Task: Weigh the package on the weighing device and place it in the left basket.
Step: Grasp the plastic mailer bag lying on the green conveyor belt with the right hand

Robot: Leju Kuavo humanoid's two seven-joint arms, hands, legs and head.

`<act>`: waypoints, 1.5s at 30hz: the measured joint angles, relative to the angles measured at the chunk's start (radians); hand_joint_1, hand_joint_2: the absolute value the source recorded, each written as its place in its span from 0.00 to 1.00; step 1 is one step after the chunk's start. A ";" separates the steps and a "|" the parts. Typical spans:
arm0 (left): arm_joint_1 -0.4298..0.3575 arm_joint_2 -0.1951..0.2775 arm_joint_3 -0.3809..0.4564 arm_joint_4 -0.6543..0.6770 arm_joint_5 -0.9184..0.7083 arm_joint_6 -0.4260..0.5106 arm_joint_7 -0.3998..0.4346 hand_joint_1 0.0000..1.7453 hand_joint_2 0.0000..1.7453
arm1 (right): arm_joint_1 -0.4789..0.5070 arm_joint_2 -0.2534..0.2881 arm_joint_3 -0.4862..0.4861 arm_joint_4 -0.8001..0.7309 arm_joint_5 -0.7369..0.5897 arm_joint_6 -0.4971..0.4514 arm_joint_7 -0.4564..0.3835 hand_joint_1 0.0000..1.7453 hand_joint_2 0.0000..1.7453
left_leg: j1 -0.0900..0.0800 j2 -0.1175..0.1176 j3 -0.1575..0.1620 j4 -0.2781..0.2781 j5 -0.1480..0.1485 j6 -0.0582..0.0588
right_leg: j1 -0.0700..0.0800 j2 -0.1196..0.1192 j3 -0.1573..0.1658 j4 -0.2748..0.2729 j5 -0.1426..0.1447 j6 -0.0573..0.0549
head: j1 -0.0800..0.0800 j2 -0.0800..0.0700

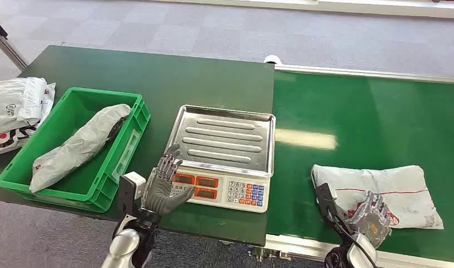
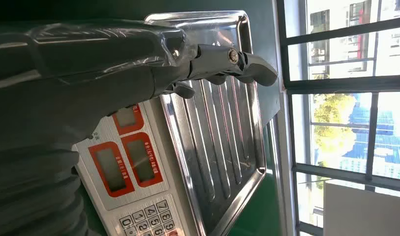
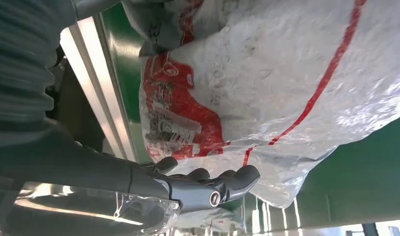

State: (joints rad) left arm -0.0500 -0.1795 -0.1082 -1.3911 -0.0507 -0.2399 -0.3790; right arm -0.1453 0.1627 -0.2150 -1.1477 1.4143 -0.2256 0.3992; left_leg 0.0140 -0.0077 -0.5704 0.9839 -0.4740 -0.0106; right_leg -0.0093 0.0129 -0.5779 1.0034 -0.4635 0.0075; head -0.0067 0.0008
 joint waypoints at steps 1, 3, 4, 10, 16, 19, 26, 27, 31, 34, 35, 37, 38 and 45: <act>0.001 0.000 0.001 -0.001 0.000 0.000 0.000 0.00 1.00 | 0.000 0.000 -0.001 0.000 0.010 -0.003 0.004 0.00 1.00 | 0.000 0.000 0.000 0.000 0.000 0.000 | 0.000 0.000 0.000 0.000 0.000 0.000 | 0.000 0.000; 0.004 0.000 0.002 -0.003 0.000 0.000 0.001 0.00 1.00 | 0.000 0.000 -0.005 0.000 0.030 -0.007 0.011 0.00 1.00 | 0.000 0.000 0.000 0.000 0.000 0.000 | 0.000 0.000 0.000 0.000 0.000 0.000 | 0.000 0.000; 0.007 -0.001 0.003 -0.005 0.000 0.000 0.002 0.00 1.00 | 0.000 0.000 -0.007 0.000 0.037 -0.009 0.013 0.00 1.00 | 0.000 0.000 0.000 0.000 0.000 0.000 | 0.000 0.000 0.000 0.000 0.000 0.000 | 0.000 0.000; 0.013 -0.002 0.008 -0.013 -0.002 -0.002 0.004 0.00 1.00 | 0.001 0.006 -0.018 0.000 0.059 -0.004 -0.003 0.62 1.00 | 0.000 0.000 0.000 0.000 0.000 0.000 | 0.000 0.000 0.000 0.000 0.000 0.000 | 0.000 0.000; 0.015 -0.002 0.011 -0.017 -0.002 -0.003 0.005 0.00 1.00 | 0.001 0.011 -0.021 0.000 0.112 -0.011 -0.022 1.00 1.00 | 0.000 0.000 0.000 0.000 0.000 0.000 | 0.000 0.000 0.000 0.000 0.000 0.000 | 0.000 0.000; 0.015 -0.002 0.014 -0.021 -0.003 -0.006 0.005 0.00 1.00 | 0.001 0.014 -0.022 -0.004 0.115 -0.022 -0.044 1.00 1.00 | 0.000 0.000 0.000 0.000 0.000 0.000 | 0.000 0.000 0.000 0.000 0.000 0.000 | 0.000 0.000; 0.015 -0.002 0.022 -0.024 -0.010 -0.009 0.004 0.00 1.00 | -0.001 0.023 -0.022 -0.010 0.095 -0.022 -0.083 1.00 1.00 | 0.000 0.000 0.000 0.000 0.000 0.000 | 0.000 0.000 0.000 0.000 0.000 0.000 | 0.000 0.000; 0.015 -0.002 0.023 -0.024 -0.011 -0.009 0.004 0.00 1.00 | -0.001 0.023 -0.022 -0.010 0.091 -0.022 -0.086 1.00 1.00 | 0.000 0.000 0.000 0.000 0.000 0.000 | 0.000 0.000 0.000 0.000 0.000 0.000 | 0.000 0.000; 0.015 -0.002 0.025 -0.024 -0.011 -0.009 0.003 0.00 1.00 | -0.001 0.025 -0.021 -0.010 0.088 -0.022 -0.092 1.00 1.00 | 0.000 0.000 0.000 0.000 0.000 0.000 | 0.000 0.000 0.000 0.000 0.000 0.000 | 0.000 0.000; 0.015 -0.002 0.026 -0.024 -0.011 -0.010 0.003 0.00 1.00 | -0.002 0.025 -0.019 -0.010 0.083 -0.022 -0.097 1.00 1.00 | 0.000 0.000 0.000 0.000 0.000 0.000 | 0.000 0.000 0.000 0.000 0.000 0.000 | 0.000 0.000; 0.015 -0.002 0.026 -0.024 -0.011 -0.010 0.003 0.00 1.00 | -0.003 0.025 -0.017 -0.010 0.079 -0.022 -0.099 1.00 1.00 | 0.000 0.000 0.000 0.000 0.000 0.000 | 0.000 0.000 0.000 0.000 0.000 0.000 | 0.000 0.000; 0.015 -0.002 0.027 -0.024 -0.011 -0.010 0.003 0.00 1.00 | -0.004 0.025 -0.014 -0.010 0.066 -0.026 -0.106 1.00 1.00 | 0.000 0.000 0.000 0.000 0.000 0.000 | 0.000 0.000 0.000 0.000 0.000 0.000 | 0.000 0.000; 0.015 -0.002 0.027 -0.024 -0.011 -0.010 0.002 0.00 1.00 | -0.005 0.025 -0.012 -0.010 0.058 -0.036 -0.114 1.00 1.00 | 0.000 0.000 0.000 0.000 0.000 0.000 | 0.000 0.000 0.000 0.000 0.000 0.000 | 0.000 0.000; 0.021 -0.002 0.030 -0.025 -0.005 -0.009 -0.027 0.00 1.00 | 0.007 0.033 -0.004 -0.063 -0.186 -0.237 -0.317 1.00 1.00 | 0.000 0.000 0.000 0.000 0.000 0.000 | 0.000 0.000 0.000 0.000 0.000 0.000 | 0.000 0.000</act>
State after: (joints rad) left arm -0.0288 -0.1819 -0.0782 -1.4160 -0.0559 -0.2487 -0.4060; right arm -0.1386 0.1961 -0.2190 -1.2111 1.2283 -0.4626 0.0819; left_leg 0.0141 -0.0080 -0.5706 0.9839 -0.4740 -0.0106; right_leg -0.0093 0.0128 -0.5784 1.0034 -0.4635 0.0075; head -0.0068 0.0008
